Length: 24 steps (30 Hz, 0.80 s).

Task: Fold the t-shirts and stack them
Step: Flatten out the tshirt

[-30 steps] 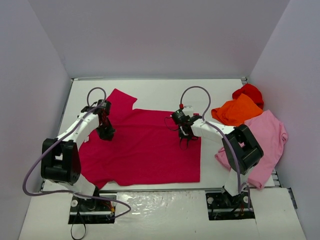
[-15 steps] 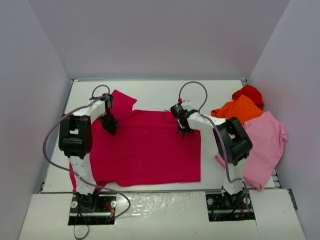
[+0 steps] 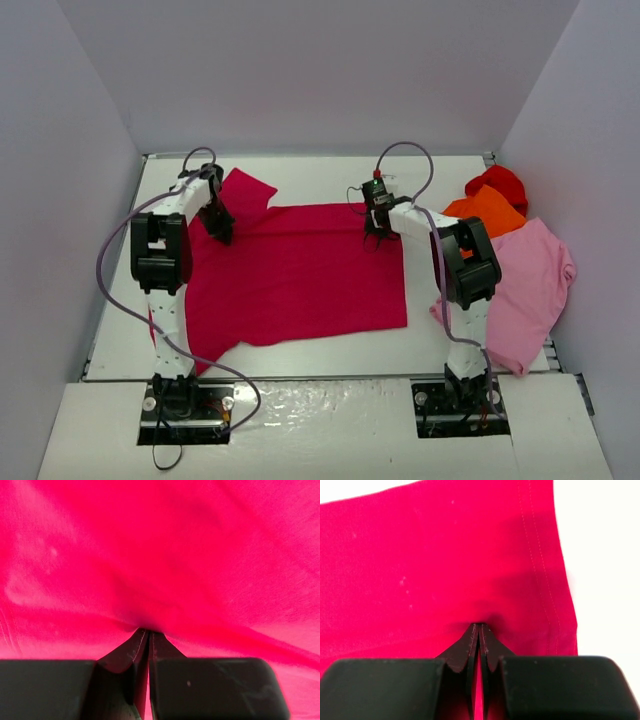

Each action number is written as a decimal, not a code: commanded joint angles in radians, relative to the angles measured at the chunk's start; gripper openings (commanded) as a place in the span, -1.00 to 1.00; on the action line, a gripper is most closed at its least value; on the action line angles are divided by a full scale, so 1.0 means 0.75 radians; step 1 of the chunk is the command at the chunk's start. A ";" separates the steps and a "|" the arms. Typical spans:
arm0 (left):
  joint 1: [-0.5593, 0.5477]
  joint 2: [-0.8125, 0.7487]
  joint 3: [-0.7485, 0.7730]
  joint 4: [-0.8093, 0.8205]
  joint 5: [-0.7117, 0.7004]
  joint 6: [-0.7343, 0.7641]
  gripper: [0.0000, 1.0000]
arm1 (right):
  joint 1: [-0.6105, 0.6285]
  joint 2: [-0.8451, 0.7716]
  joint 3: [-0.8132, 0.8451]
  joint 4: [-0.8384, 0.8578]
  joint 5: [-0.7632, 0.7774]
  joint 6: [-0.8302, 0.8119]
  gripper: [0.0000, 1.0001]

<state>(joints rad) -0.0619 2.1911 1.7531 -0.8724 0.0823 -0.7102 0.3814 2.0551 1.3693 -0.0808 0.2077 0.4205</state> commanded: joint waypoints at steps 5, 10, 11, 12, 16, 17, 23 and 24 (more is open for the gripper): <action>0.022 0.157 0.415 0.020 -0.046 0.155 -1.00 | -0.126 0.146 0.157 -0.050 -0.068 -0.070 -1.00; 0.041 0.244 0.619 0.027 -0.036 0.198 -1.00 | -0.147 0.235 0.289 -0.050 -0.068 -0.118 -1.00; 0.047 0.259 0.643 0.031 -0.041 0.202 -1.00 | -0.156 0.252 0.316 -0.050 -0.081 -0.121 -1.00; 0.053 0.262 0.659 0.048 -0.048 0.204 -1.00 | -0.165 0.272 0.349 -0.049 -0.094 -0.121 -1.00; 0.063 0.255 0.688 0.123 -0.075 0.215 -1.00 | -0.187 0.343 0.473 -0.048 -0.153 -0.116 -1.00; 0.064 0.250 0.691 0.134 -0.088 0.218 -1.00 | -0.189 0.357 0.489 -0.048 -0.162 -0.115 -1.00; 0.069 0.072 0.530 0.421 -0.043 0.270 -0.69 | -0.112 0.102 0.325 0.192 -0.108 -0.168 -0.44; 0.068 -0.004 0.418 0.527 -0.038 0.271 -0.62 | -0.085 0.042 0.296 0.219 -0.086 -0.197 0.00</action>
<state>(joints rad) -0.0149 2.4160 2.2025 -0.7362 0.0471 -0.5430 0.2531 2.2757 1.6795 -0.0050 0.0988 0.3394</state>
